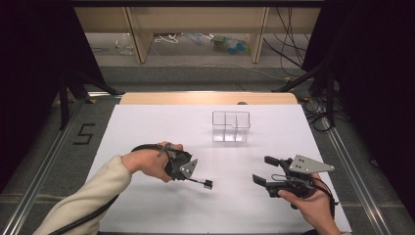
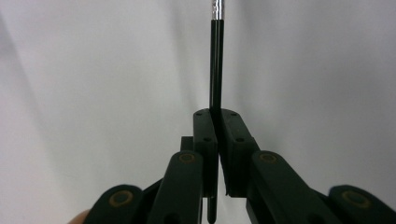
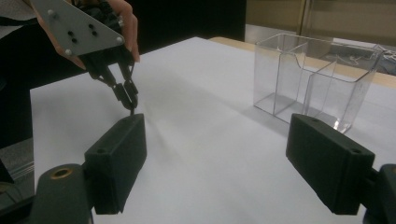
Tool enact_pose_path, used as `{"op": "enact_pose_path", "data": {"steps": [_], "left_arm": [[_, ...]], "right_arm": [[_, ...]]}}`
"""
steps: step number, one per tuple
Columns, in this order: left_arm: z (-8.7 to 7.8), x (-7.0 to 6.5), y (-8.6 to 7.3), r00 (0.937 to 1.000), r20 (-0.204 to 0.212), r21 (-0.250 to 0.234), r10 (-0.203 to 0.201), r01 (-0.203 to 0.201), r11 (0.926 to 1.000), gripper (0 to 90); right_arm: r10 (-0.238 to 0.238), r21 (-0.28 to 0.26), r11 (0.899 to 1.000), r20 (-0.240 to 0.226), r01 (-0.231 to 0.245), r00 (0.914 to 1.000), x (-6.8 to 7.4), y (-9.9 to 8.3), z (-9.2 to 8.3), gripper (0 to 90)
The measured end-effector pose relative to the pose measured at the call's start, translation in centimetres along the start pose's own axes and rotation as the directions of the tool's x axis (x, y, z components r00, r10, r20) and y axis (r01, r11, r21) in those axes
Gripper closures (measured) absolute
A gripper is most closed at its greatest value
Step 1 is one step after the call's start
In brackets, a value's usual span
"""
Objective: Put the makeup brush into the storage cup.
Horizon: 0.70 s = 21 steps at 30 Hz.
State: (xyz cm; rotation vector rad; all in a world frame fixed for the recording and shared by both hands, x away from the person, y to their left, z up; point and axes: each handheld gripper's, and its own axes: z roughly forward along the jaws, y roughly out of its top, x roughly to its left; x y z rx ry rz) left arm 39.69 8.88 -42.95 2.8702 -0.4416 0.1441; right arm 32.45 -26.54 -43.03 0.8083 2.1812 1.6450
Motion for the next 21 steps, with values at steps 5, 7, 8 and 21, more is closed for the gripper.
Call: {"op": "enact_pose_path", "data": {"steps": [5,7,8,21], "left_arm": [[-0.4,-0.2,-0.1,0.9998,-0.017,-0.024,-0.011,0.010,0.9996,85.7],[-0.6,-0.3,-0.2,0.9995,-0.028,-0.031,-0.013,0.012,0.9995,85.7],[-0.7,-0.3,-0.2,0.9993,-0.034,-0.036,-0.014,0.012,0.9993,85.7],[-1.4,-1.2,-1.1,0.9947,-0.077,-0.107,-0.067,0.059,0.9925,85.7]], "right_arm": [[-0.004,0.006,1.000,0.005,0.004,1.0000,0.0,0.0,0.0,21.4],[-0.003,0.005,1.000,0.007,0.003,1.0000,0.0,0.0,0.0,21.4],[-0.003,0.005,1.000,0.006,0.003,1.0000,0.0,0.0,0.0,21.4],[0.020,0.024,1.000,-0.001,-0.020,0.9998,0.1,0.0,0.0,21.3]]}}
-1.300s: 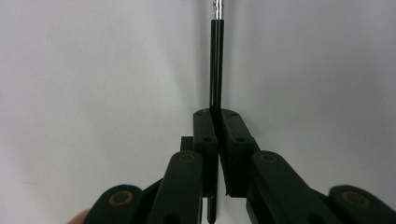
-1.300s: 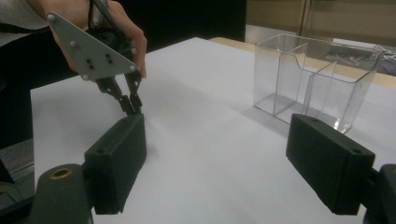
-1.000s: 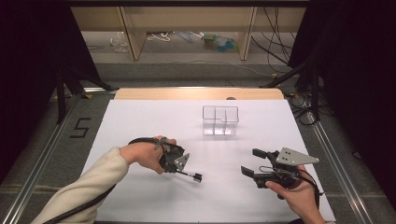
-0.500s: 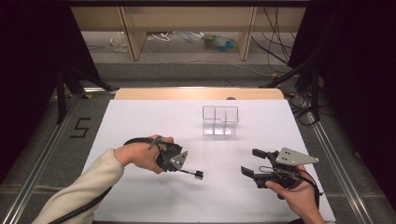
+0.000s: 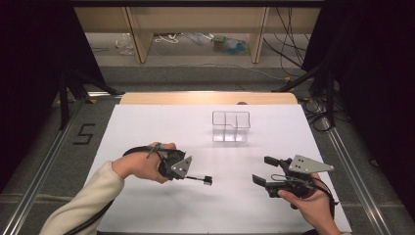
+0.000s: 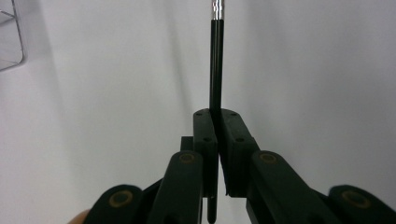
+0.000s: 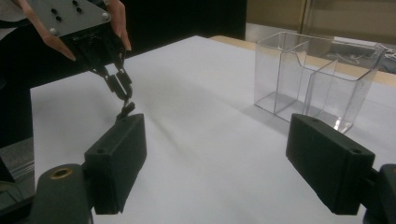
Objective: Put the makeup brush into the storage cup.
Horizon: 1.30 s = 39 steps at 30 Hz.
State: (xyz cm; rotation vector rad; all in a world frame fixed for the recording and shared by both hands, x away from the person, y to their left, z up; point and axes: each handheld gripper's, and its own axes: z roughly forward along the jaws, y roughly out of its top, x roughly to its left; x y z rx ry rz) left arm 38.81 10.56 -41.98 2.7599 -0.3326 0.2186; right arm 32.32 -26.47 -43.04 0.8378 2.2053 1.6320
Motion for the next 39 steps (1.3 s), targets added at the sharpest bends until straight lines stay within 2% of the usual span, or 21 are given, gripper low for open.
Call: {"op": "enact_pose_path", "data": {"steps": [5,6,7,8,11,13,14,15,16,21,23,26,27,28,29,31,32,33,34,36,39], "left_arm": [[-0.2,-0.2,-0.1,0.9999,-0.008,-0.017,-0.010,0.010,0.9998,85.7],[-0.2,-0.2,0.0,0.9998,-0.011,-0.023,-0.015,0.015,0.9996,85.7],[-0.3,-0.2,0.0,0.9998,-0.016,-0.023,-0.012,0.012,0.9997,85.7],[-0.3,-0.2,0.0,0.9998,-0.014,-0.025,-0.016,0.016,0.9996,85.7],[-0.3,-0.2,0.0,0.9995,-0.021,-0.038,-0.025,0.024,0.9990,85.7],[-0.3,-0.2,0.1,0.9991,-0.023,-0.055,-0.035,0.034,0.9979,85.7],[-0.3,-0.2,0.1,0.9990,-0.024,-0.062,-0.038,0.037,0.9974,85.7],[-0.4,-0.2,0.2,0.9989,-0.024,-0.070,-0.040,0.038,0.9968,85.7],[-0.4,-0.2,0.2,0.9986,-0.026,-0.076,-0.045,0.043,0.9962,85.7],[-0.6,-0.3,0.3,0.9972,-0.044,-0.110,-0.061,0.055,0.9924,85.7],[-0.7,-0.3,0.4,0.9961,-0.045,-0.128,-0.075,0.069,0.9893,85.7],[-0.8,-0.3,0.4,0.9930,-0.064,-0.175,-0.100,0.087,0.9807,85.7],[-0.9,-0.3,0.4,0.9919,-0.066,-0.185,-0.109,0.095,0.9781,85.7],[-0.9,-0.3,0.4,0.9903,-0.070,-0.198,-0.120,0.104,0.9747,85.7],[-0.9,-0.3,0.3,0.9896,-0.072,-0.202,-0.125,0.108,0.9733,85.7],[-0.8,-0.5,0.3,0.9877,-0.073,-0.221,-0.138,0.119,0.9680,85.7],[-0.8,-0.6,0.3,0.9870,-0.071,-0.225,-0.144,0.125,0.9663,85.7],[-0.7,-0.7,0.2,0.9866,-0.070,-0.225,-0.147,0.128,0.9659,85.7],[-0.6,-0.8,0.2,0.9854,-0.070,-0.227,-0.155,0.136,0.9643,85.7],[-0.6,-0.9,0.1,0.9831,-0.066,-0.239,-0.171,0.151,0.9593,85.7],[-0.5,-1.1,-0.1,0.9771,-0.069,-0.272,-0.201,0.176,0.9459,85.7]], "right_arm": [[-0.022,-0.012,1.000,-0.004,0.022,0.9998,-0.1,0.0,0.1,21.4],[-0.024,0.018,1.000,0.011,0.024,0.9997,0.0,0.1,-0.1,21.4],[0.002,-0.007,1.000,-0.012,-0.002,0.9999,0.2,0.0,0.2,21.4],[-0.034,-0.030,0.999,0.000,0.034,0.9994,0.0,0.0,0.3,21.6],[-0.029,-0.027,0.999,-0.007,0.028,0.9996,0.1,0.1,0.3,21.8],[0.003,0.002,1.000,-0.013,-0.003,0.9999,0.4,0.1,0.2,21.9],[-0.021,-0.007,1.000,-0.009,0.021,0.9997,0.3,0.2,0.4,22.0],[-0.018,-0.019,1.000,-0.020,0.017,0.9996,0.4,0.1,0.6,22.0],[0.001,0.001,1.000,-0.024,-0.001,0.9997,0.7,0.2,0.6,22.0],[-0.026,-0.002,1.000,-0.048,0.026,0.9985,1.2,0.3,1.6,22.0],[-0.032,0.015,0.999,-0.050,0.032,0.9983,1.5,0.3,1.8,22.0],[-0.024,-0.001,1.000,-0.064,0.024,0.9977,1.8,0.3,2.3,21.9],[-0.024,0.016,1.000,-0.064,0.025,0.9976,1.9,0.4,2.3,21.9],[-0.019,-0.006,1.000,-0.069,0.018,0.9975,2.0,0.3,2.6,21.8],[-0.019,0.014,1.000,-0.064,0.020,0.9978,2.1,0.4,2.5,21.7],[-0.025,0.004,1.000,-0.071,0.025,0.9972,2.2,0.3,2.9,21.7],[-0.023,0.018,1.000,-0.072,0.024,0.9971,2.4,0.4,2.9,21.7],[-0.022,0.000,1.000,-0.083,0.022,0.9963,2.4,0.3,3.2,21.7],[-0.030,0.038,0.999,-0.067,0.033,0.9973,2.5,0.4,3.0,21.7],[-0.016,0.016,1.000,-0.091,0.017,0.9957,2.7,0.4,3.4,21.5],[-0.010,0.027,1.000,-0.089,0.013,0.9960,2.9,0.4,3.6,21.2]]}}
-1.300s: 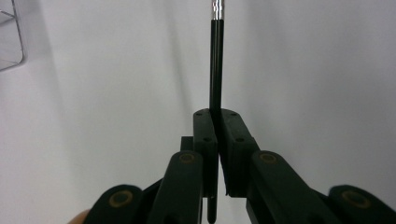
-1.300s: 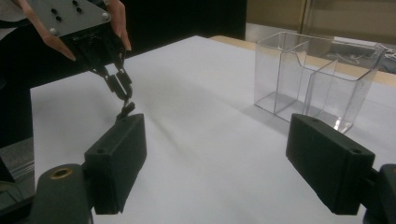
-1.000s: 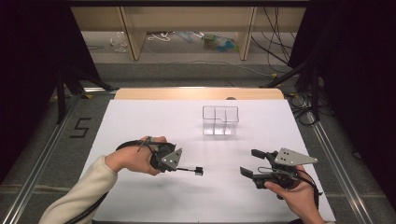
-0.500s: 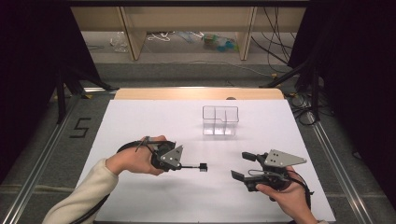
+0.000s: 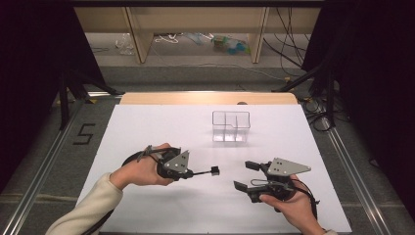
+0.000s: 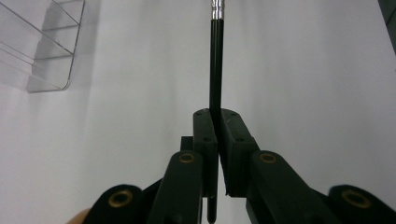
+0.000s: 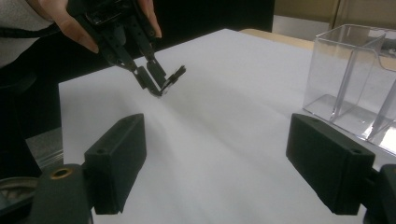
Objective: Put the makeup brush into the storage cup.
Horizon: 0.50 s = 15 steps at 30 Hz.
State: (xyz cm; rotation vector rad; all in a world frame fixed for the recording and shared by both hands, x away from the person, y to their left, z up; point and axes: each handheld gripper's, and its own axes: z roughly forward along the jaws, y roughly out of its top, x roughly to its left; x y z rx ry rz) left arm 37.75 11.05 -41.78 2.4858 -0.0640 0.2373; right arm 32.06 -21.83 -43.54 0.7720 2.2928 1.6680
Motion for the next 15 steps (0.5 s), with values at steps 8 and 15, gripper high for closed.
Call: {"op": "enact_pose_path", "data": {"steps": [8,15], "left_arm": [[-0.1,-0.1,-0.2,0.9987,-0.036,-0.043,-0.037,0.035,0.9985,85.7],[0.0,-0.4,-0.5,0.9978,-0.037,-0.054,-0.056,0.054,0.9971,85.7]], "right_arm": [[-0.013,0.000,1.000,-0.017,0.013,0.9998,0.6,0.1,1.0,21.2],[-0.014,-0.011,1.000,-0.035,0.014,0.9993,0.9,0.0,1.8,21.2]]}}
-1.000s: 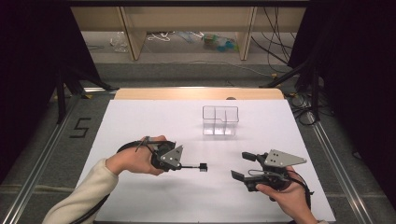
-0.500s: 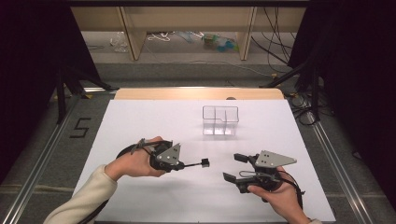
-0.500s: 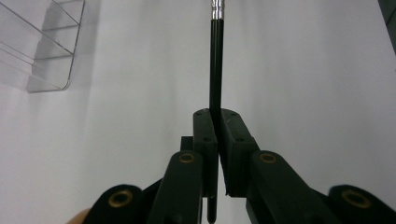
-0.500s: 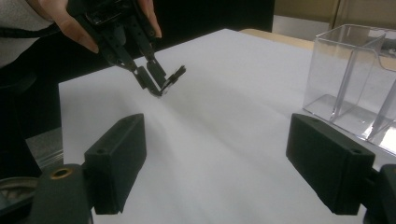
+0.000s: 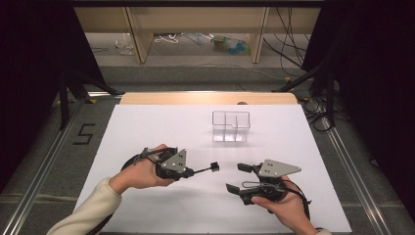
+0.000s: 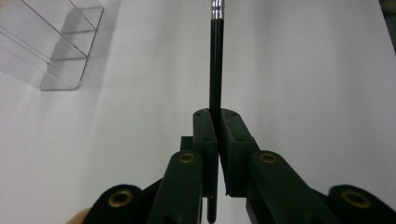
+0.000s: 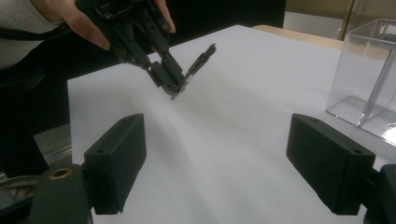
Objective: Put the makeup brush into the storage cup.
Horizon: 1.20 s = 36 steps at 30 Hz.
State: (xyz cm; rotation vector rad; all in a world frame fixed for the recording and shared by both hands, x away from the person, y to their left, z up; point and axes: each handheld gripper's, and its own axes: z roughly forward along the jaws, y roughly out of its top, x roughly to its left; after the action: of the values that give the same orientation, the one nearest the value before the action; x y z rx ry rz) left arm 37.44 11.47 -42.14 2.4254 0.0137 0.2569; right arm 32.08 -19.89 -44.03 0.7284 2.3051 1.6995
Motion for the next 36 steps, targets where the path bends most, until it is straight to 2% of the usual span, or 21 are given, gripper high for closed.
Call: {"op": "enact_pose_path", "data": {"steps": [2,8,12,13,14,15,16,19,20,22,24,25,27,29,30,32,33,34,35,36], "left_arm": [[-0.1,0.0,0.0,0.9999,-0.010,0.002,0.009,-0.009,1.0000,85.7],[-0.1,-0.2,-0.1,0.9996,-0.017,-0.029,-0.023,0.022,0.9993,85.7],[0.0,-0.3,0.0,0.9990,-0.018,-0.052,-0.041,0.040,0.9978,85.7],[0.0,-0.3,0.0,0.9989,-0.016,-0.054,-0.044,0.043,0.9976,85.7],[0.1,-0.3,0.0,0.9987,-0.017,-0.061,-0.049,0.048,0.9970,85.7],[0.1,-0.4,0.0,0.9982,-0.019,-0.070,-0.058,0.056,0.9960,85.7],[0.1,-0.4,0.0,0.9981,-0.016,-0.073,-0.060,0.059,0.9956,85.7],[0.2,-0.5,0.1,0.9974,-0.025,-0.090,-0.068,0.065,0.9938,85.7],[0.2,-0.5,0.2,0.9970,-0.027,-0.098,-0.072,0.069,0.9927,85.7],[0.3,-0.6,0.3,0.9956,-0.023,-0.120,-0.091,0.088,0.9888,85.7],[0.3,-0.7,0.4,0.9947,-0.019,-0.132,-0.102,0.098,0.9863,85.7],[0.4,-0.8,0.4,0.9941,-0.019,-0.140,-0.107,0.103,0.9847,85.7],[0.5,-0.9,0.5,0.9929,-0.018,-0.155,-0.118,0.114,0.9814,85.7],[0.4,-0.9,0.5,0.9929,-0.026,-0.155,-0.116,0.110,0.9817,85.7],[0.5,-0.9,0.6,0.9928,-0.028,-0.157,-0.117,0.111,0.9814,85.6],[0.6,-0.9,0.6,0.9911,-0.022,-0.176,-0.131,0.126,0.9764,85.6],[0.5,-0.9,0.6,0.9924,-0.025,-0.169,-0.121,0.115,0.9788,85.7],[0.7,-1.0,0.7,0.9916,-0.025,-0.179,-0.127,0.121,0.9764,85.6],[0.7,-1.0,0.7,0.9911,-0.024,-0.182,-0.131,0.124,0.9755,85.6],[0.7,-1.0,0.7,0.9916,-0.025,-0.179,-0.127,0.121,0.9764,85.6]], "right_arm": [[-0.002,0.000,1.000,0.005,0.002,1.0000,0.0,0.0,0.0,21.2],[0.002,0.020,1.000,0.013,-0.002,0.9999,0.0,0.1,0.0,21.2],[0.002,-0.005,1.000,0.002,-0.002,1.0000,0.1,0.0,0.4,21.2],[0.004,0.033,0.999,0.016,-0.005,0.9999,0.2,0.2,0.2,21.2],[0.006,0.035,0.999,0.017,-0.007,0.9998,0.2,0.2,0.2,21.2],[0.017,0.001,1.000,-0.006,-0.017,0.9998,0.3,0.1,0.5,21.1],[0.002,0.015,1.000,0.007,-0.002,1.0000,0.2,0.1,0.5,21.0],[0.014,0.013,1.000,0.003,-0.014,0.9999,0.3,0.1,0.8,21.1],[0.018,-0.007,1.000,-0.007,-0.018,0.9998,0.4,0.1,1.1,21.1],[0.016,0.008,1.000,-0.006,-0.016,0.9999,0.4,0.1,1.2,21.1],[0.022,-0.010,1.000,-0.018,-0.022,0.9996,0.5,0.1,1.6,21.2],[0.026,0.008,1.000,-0.010,-0.026,0.9996,0.6,0.1,1.6,21.6],[0.047,-0.019,0.999,-0.023,-0.047,0.9986,0.6,0.0,2.0,22.4],[0.052,-0.035,0.998,-0.018,-0.053,0.9985,0.6,-0.1,2.3,24.2],[0.064,-0.026,0.998,-0.022,-0.065,0.9977,0.5,-0.1,2.3,24.8],[0.063,-0.037,0.997,-0.014,-0.063,0.9979,0.4,-0.2,2.5,26.4],[0.091,-0.026,0.995,-0.024,-0.092,0.9956,0.5,-0.2,2.4,26.7],[0.069,-0.046,0.997,-0.012,-0.069,0.9976,0.3,-0.2,2.6,27.7],[0.076,-0.053,0.996,-0.008,-0.076,0.9971,0.3,-0.1,2.6,28.9],[0.104,-0.045,0.993,-0.020,-0.105,0.9944,0.4,-0.1,2.6,29.4]]}}
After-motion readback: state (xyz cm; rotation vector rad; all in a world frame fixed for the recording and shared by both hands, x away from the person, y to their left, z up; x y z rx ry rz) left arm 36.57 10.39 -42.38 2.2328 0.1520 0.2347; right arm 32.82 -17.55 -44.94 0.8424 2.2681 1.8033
